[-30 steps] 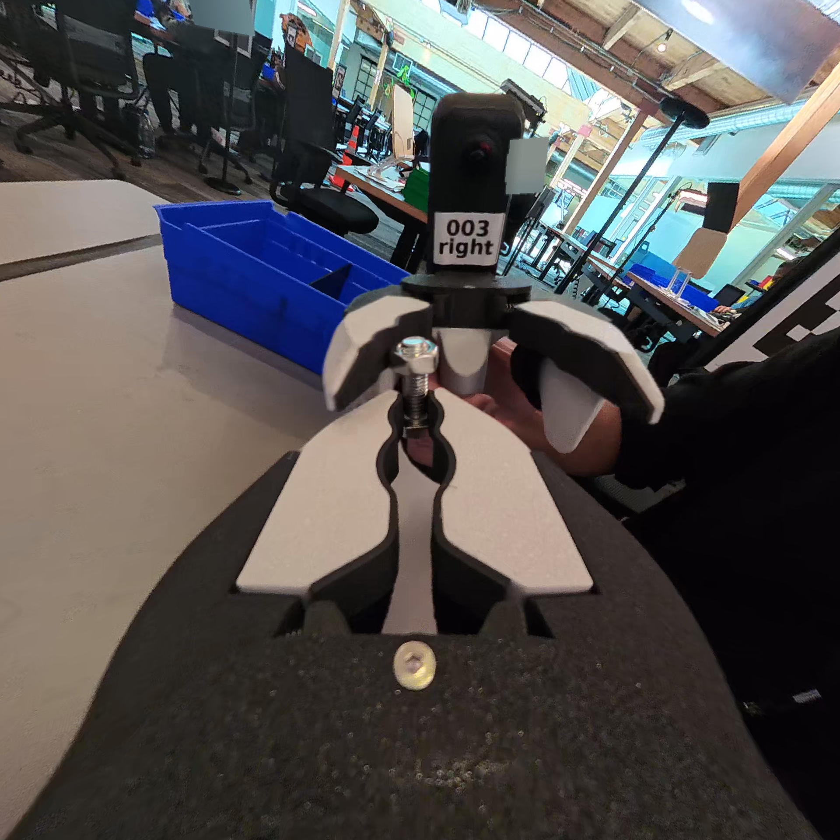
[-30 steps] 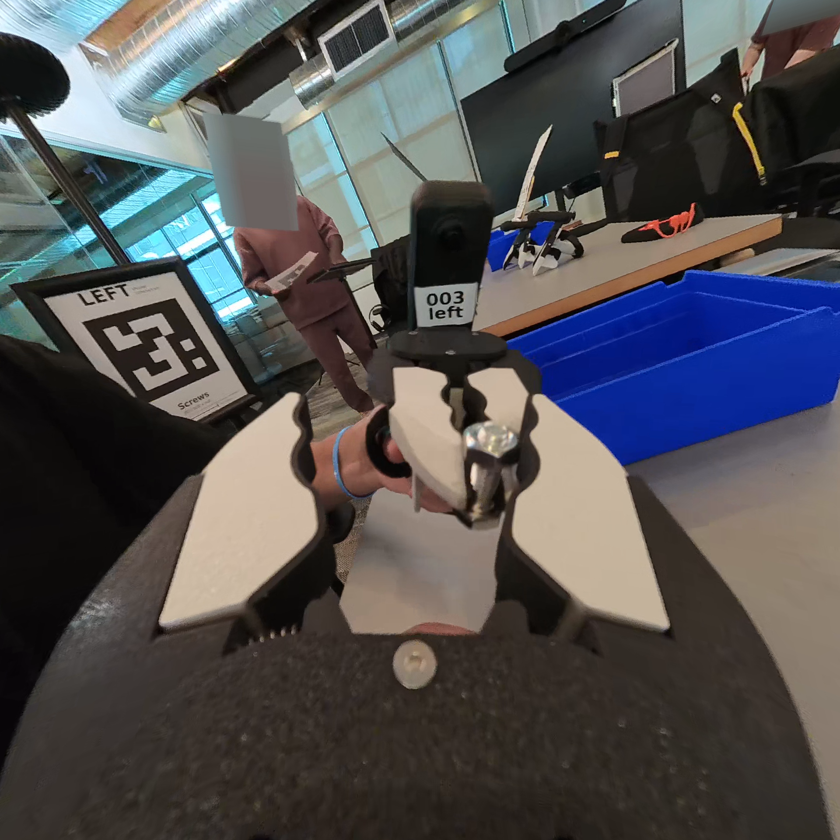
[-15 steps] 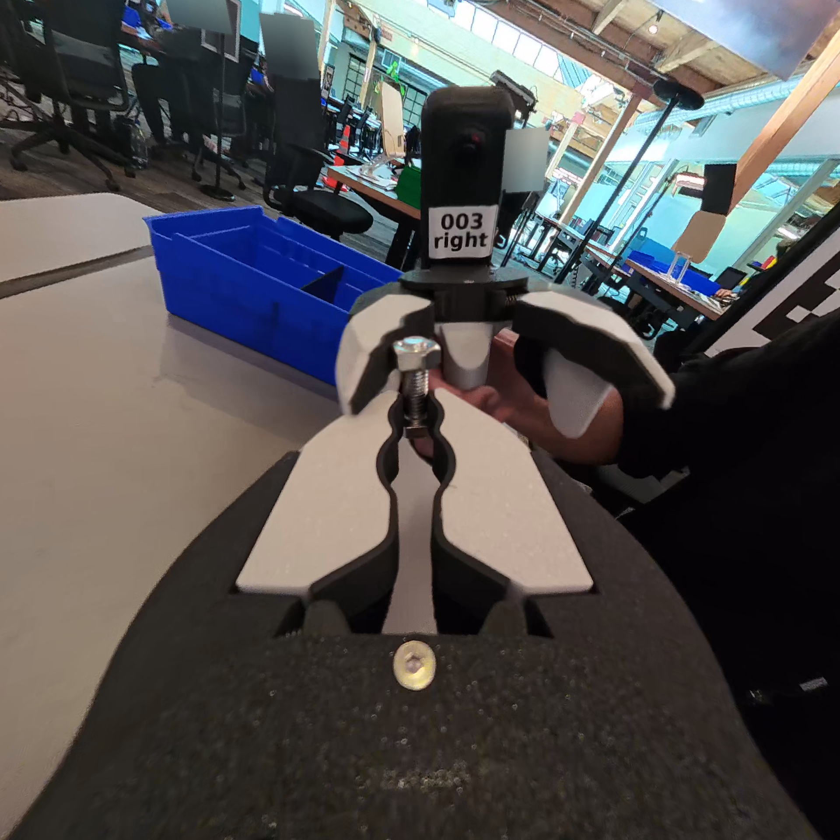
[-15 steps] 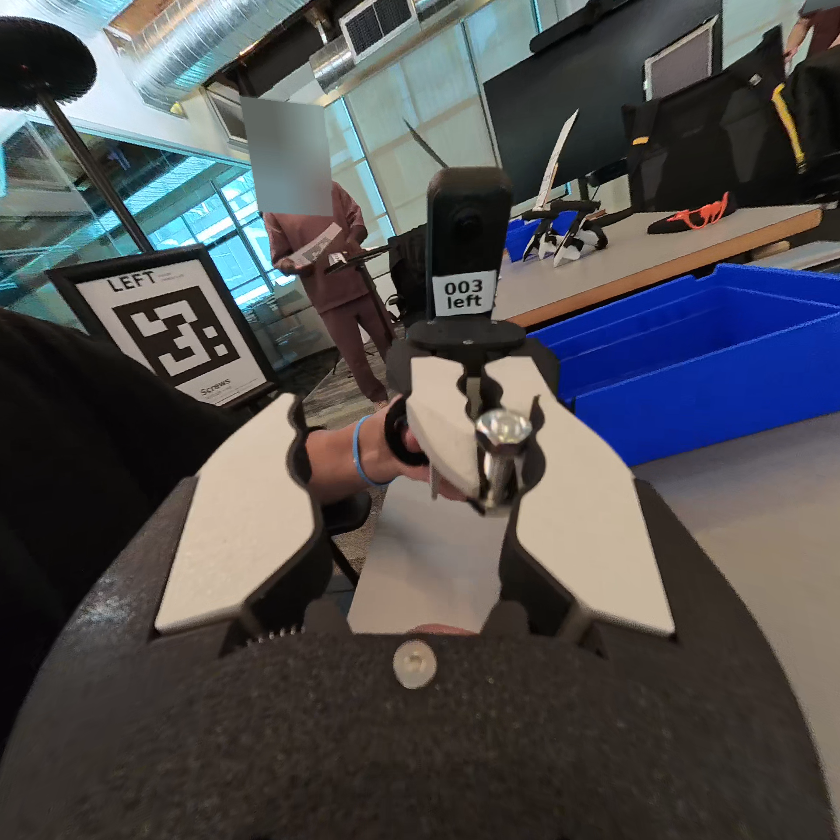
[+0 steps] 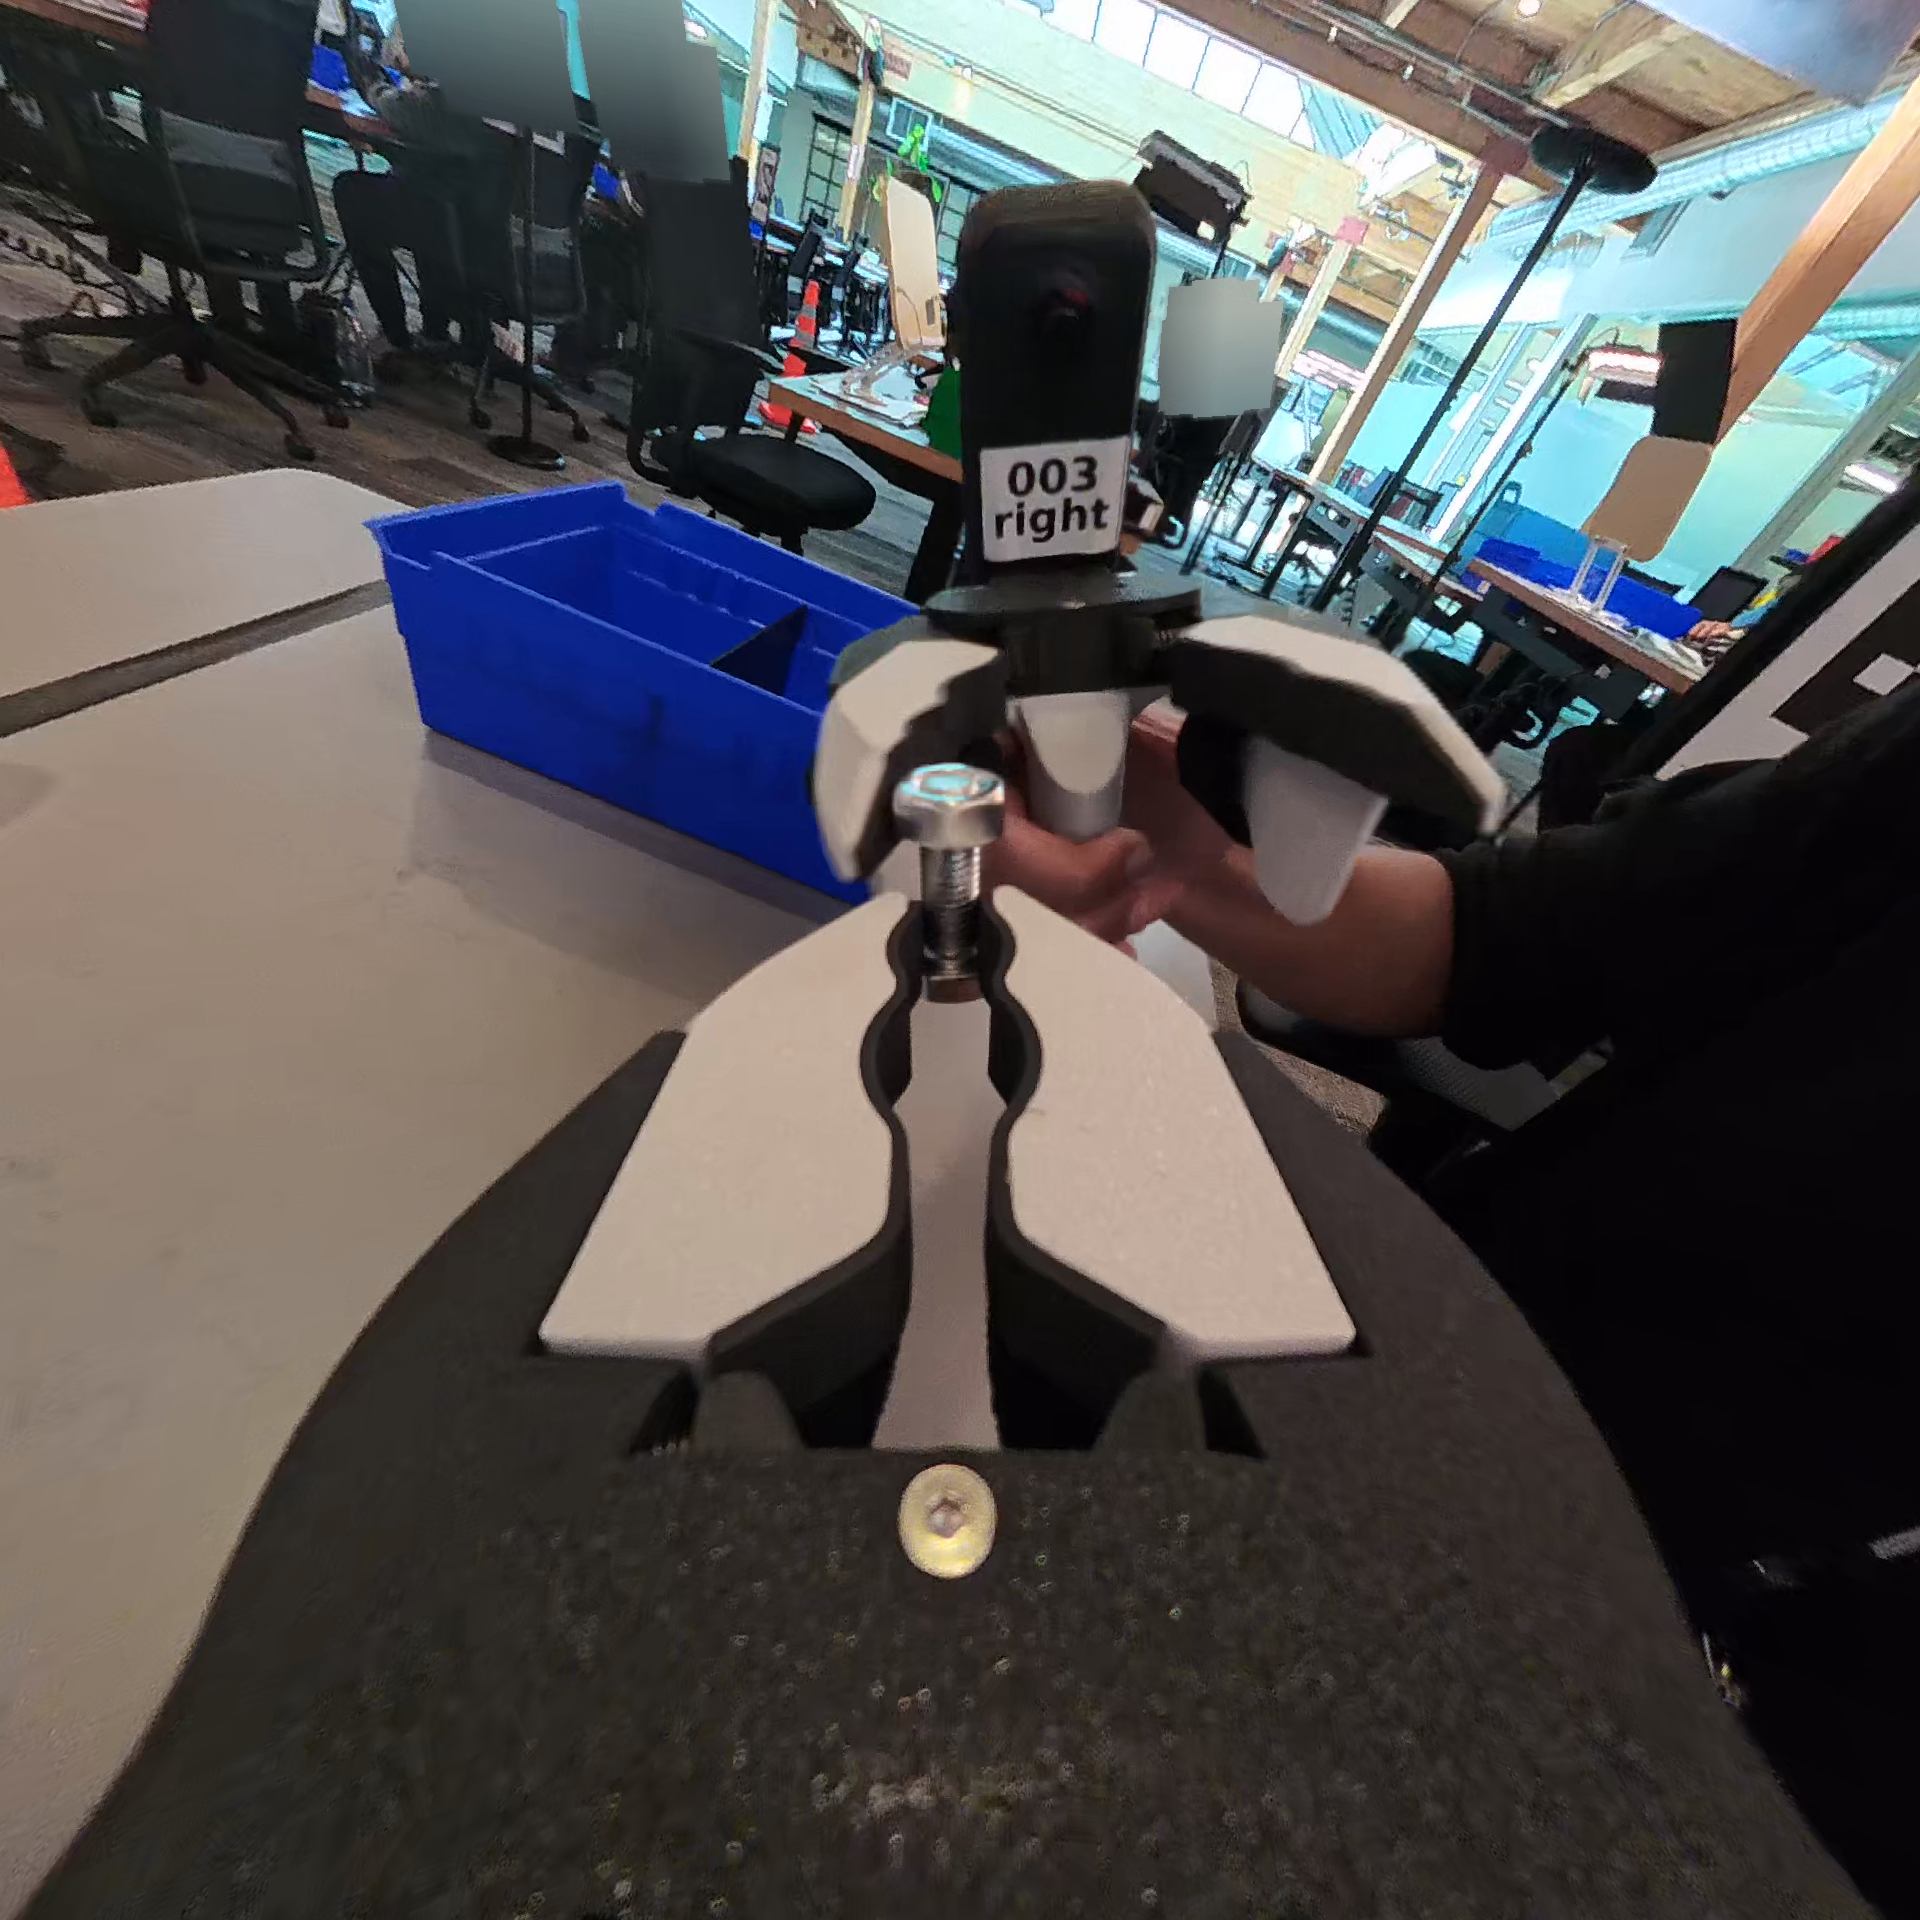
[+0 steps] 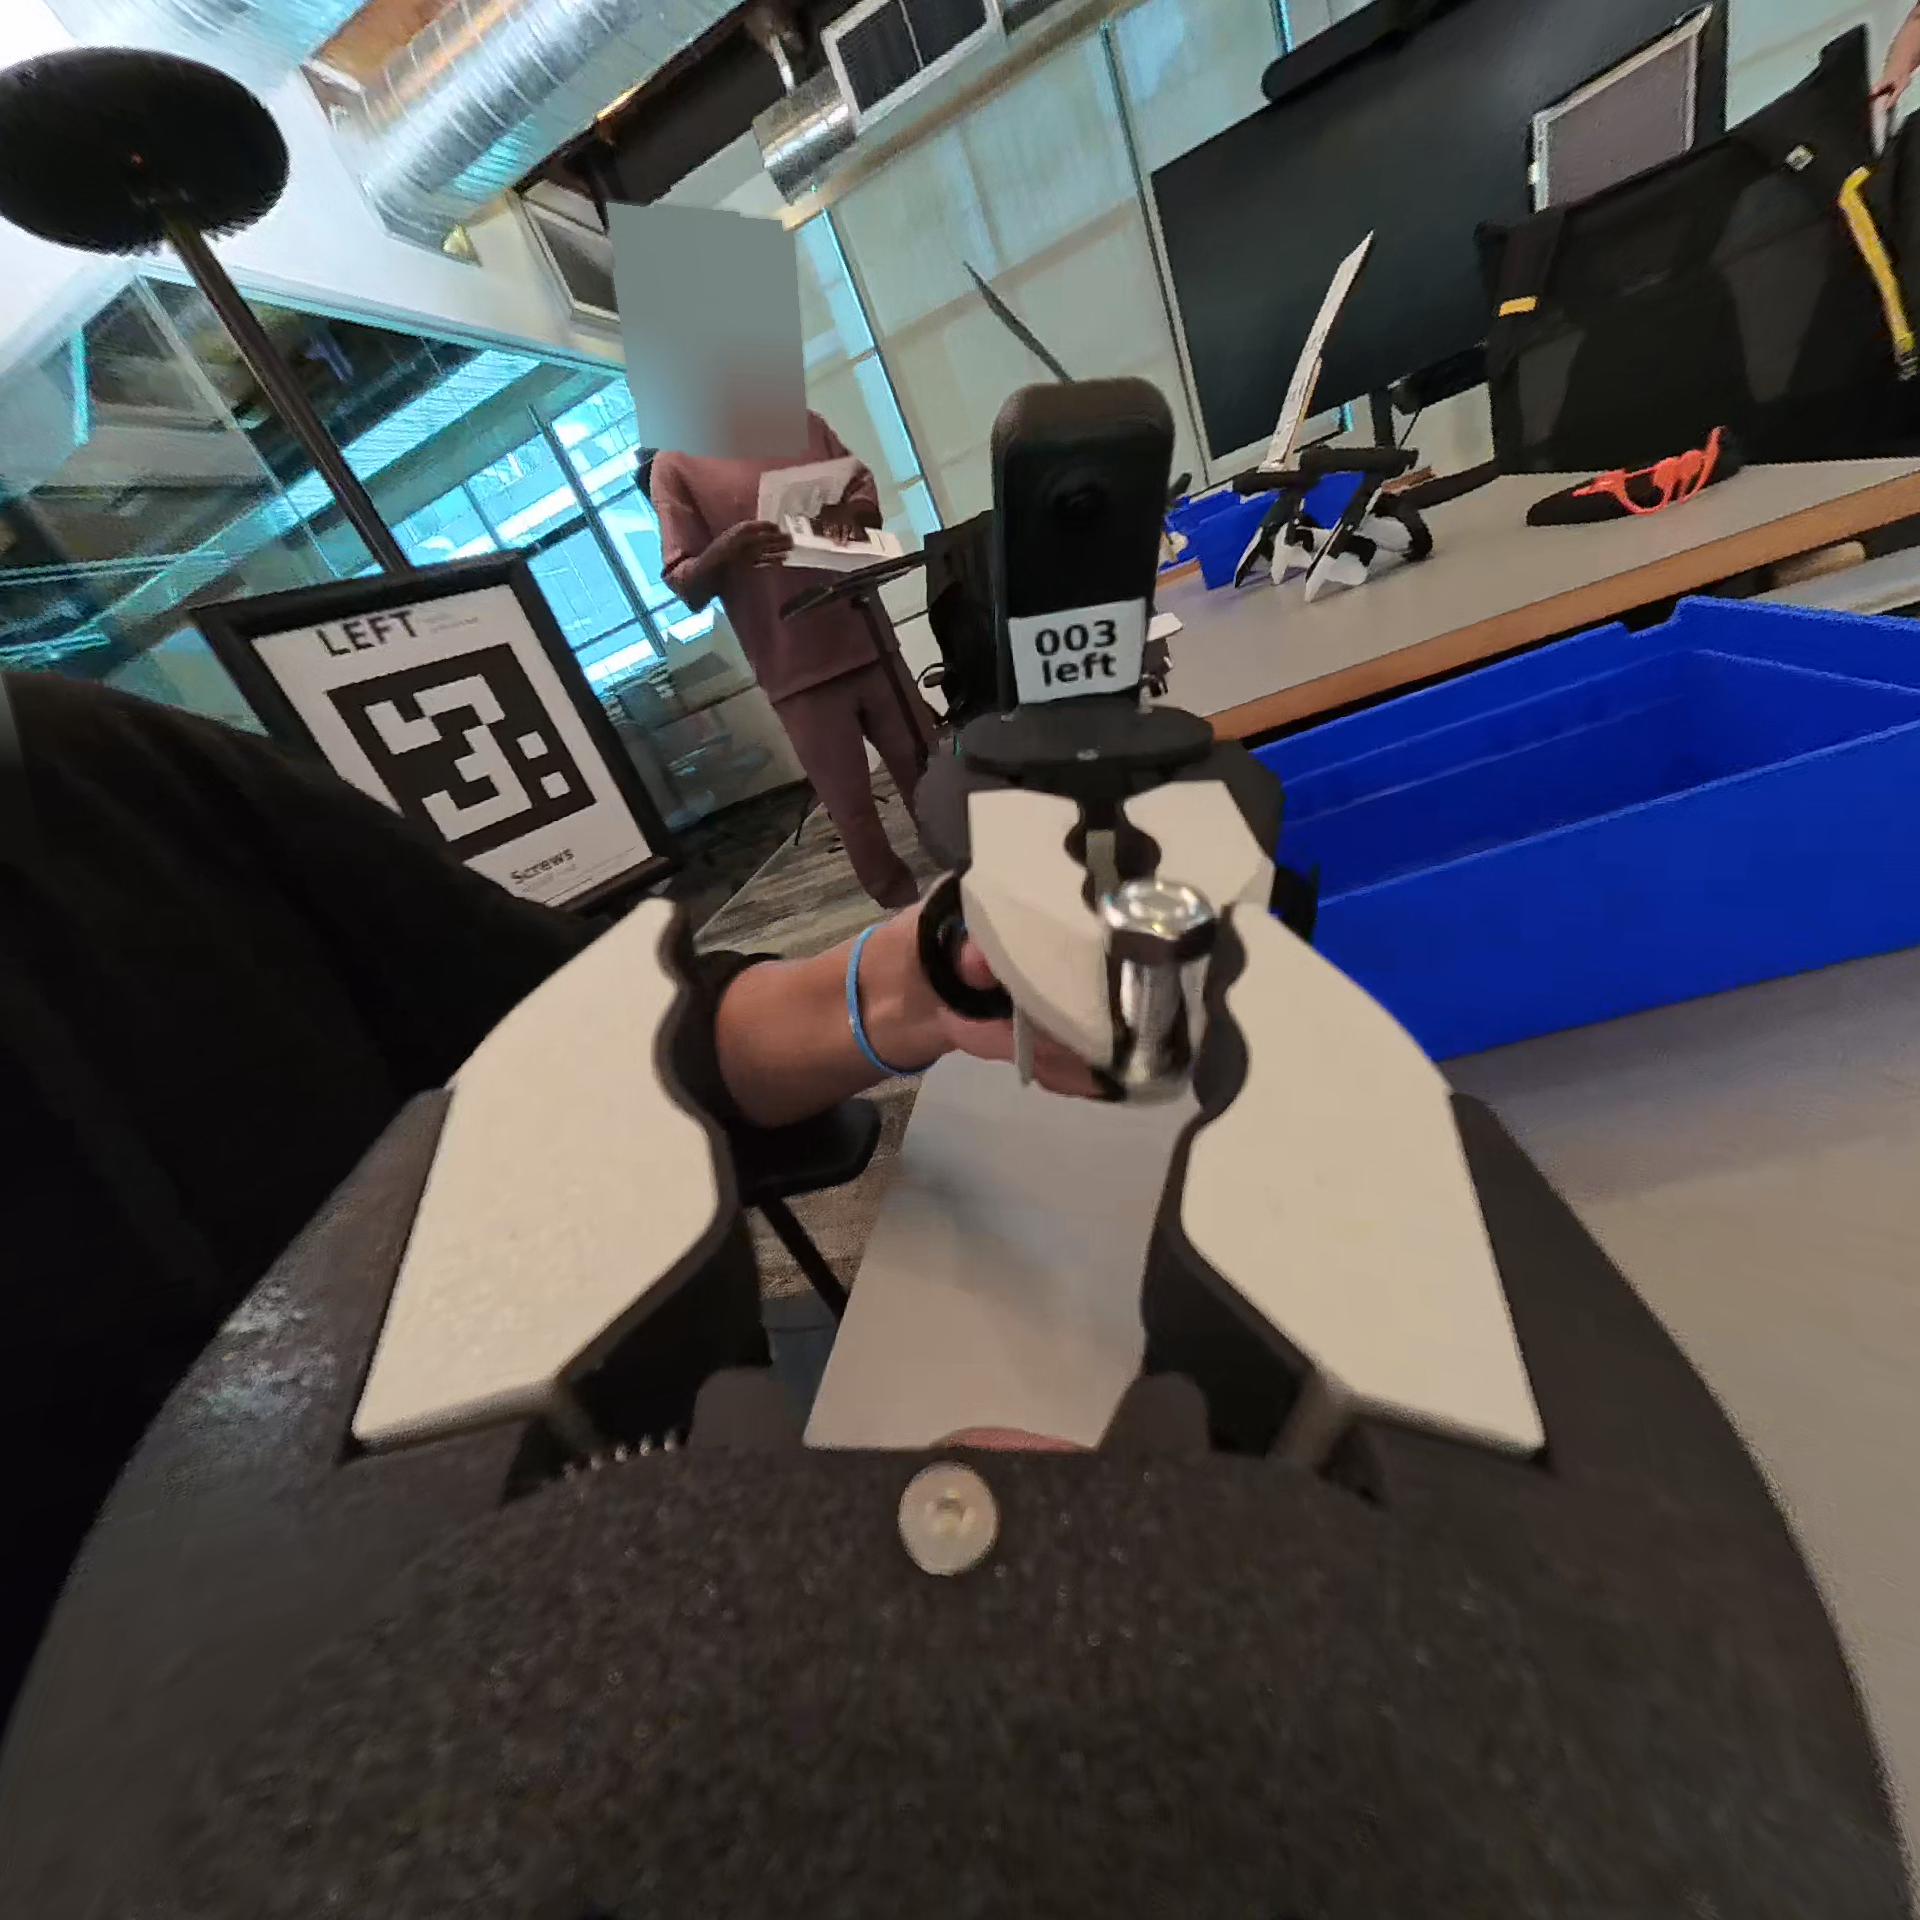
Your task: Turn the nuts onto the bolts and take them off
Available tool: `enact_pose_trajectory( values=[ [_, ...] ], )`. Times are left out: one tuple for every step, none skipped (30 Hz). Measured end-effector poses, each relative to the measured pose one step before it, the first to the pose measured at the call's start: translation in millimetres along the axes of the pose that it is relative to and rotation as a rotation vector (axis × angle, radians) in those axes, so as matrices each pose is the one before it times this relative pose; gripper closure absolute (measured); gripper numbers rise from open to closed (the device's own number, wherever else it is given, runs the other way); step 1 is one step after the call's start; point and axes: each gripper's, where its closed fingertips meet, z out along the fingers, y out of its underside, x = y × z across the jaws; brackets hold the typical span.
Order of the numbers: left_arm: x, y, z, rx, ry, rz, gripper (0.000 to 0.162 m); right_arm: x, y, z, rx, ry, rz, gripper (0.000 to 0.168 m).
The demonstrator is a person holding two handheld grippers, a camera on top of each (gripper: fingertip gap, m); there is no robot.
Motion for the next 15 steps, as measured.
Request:
enact_pose_trajectory(
  values=[
    [1.53,1.67,2.55,-0.0037,0.0101,-0.0022,0.154,0.97,2.20,7.28,0.0008,0.0016,-0.0054,0.075],
    [1.03,1.78,2.66,-0.0051,0.0036,-0.0004,0.154,1.01,1.41,5.45,0.0003,-0.0033,-0.0006,0.077],
    [0.35,1.15,2.05,-0.0036,-0.0024,0.0033,0.154,2.67,-0.25,2.68,0.0060,0.0074,-0.0016,0.078],
    [0.74,1.04,1.26,-0.0069,0.0013,0.0021,0.154,2.73,-1.41,-0.64,0.0063,0.0094,-0.0093,0.080],
    [0.36,0.67,-0.09,-0.0053,-0.0022,0.0049,0.154,2.74,-2.65,-3.50,0.0078,0.0134,-0.0062,0.080],
    [-0.10,-0.75,-1.47,0.0032,-0.0059,0.0072,0.154,2.27,-2.76,-5.85,0.0006,0.0116,-0.0021,0.081],
    [0.43,-1.69,-2.37,0.0081,-0.0003,0.0041,0.154,1.99,-3.35,-7.71,0.0002,0.0134,-0.0029,0.081],
    [0.16,-2.74,-2.99,0.0147,-0.0004,0.0040,0.154,1.53,-4.29,-8.56,0.0061,0.0138,-0.0060,0.082],
    [0.19,-2.67,-3.15,0.0145,0.0029,0.0043,0.154,0.75,-3.46,-8.44,0.0016,0.0097,-0.0058,0.084],
    [-0.24,-2.45,-2.87,0.0130,0.0017,0.0040,0.154,-0.75,-1.75,-7.13,-0.0075,-0.0003,-0.0004,0.084],
    [-0.85,-2.12,-2.25,0.0124,-0.0015,0.0035,0.154,-1.90,-1.50,-5.35,-0.0037,-0.0074,0.0040,0.086],
    [-0.26,-1.26,-1.42,0.0072,0.0043,0.0003,0.154,-2.67,-0.85,-2.85,-0.0011,-0.0123,0.0035,0.087],
    [-0.17,-0.26,-0.70,0.0025,0.0059,-0.0005,0.154,-3.62,0.33,0.12,-0.0019,-0.0169,0.0023,0.087],
    [-0.69,0.17,0.03,0.0025,-0.0007,0.0017,0.154,-3.87,2.37,3.23,-0.0068,-0.0193,0.0015,0.088],
    [-0.23,0.38,0.51,0.0022,0.0013,0.0033,0.154,-3.33,4.33,5.87,-0.0154,-0.0176,0.0014,0.087]
  ],
)
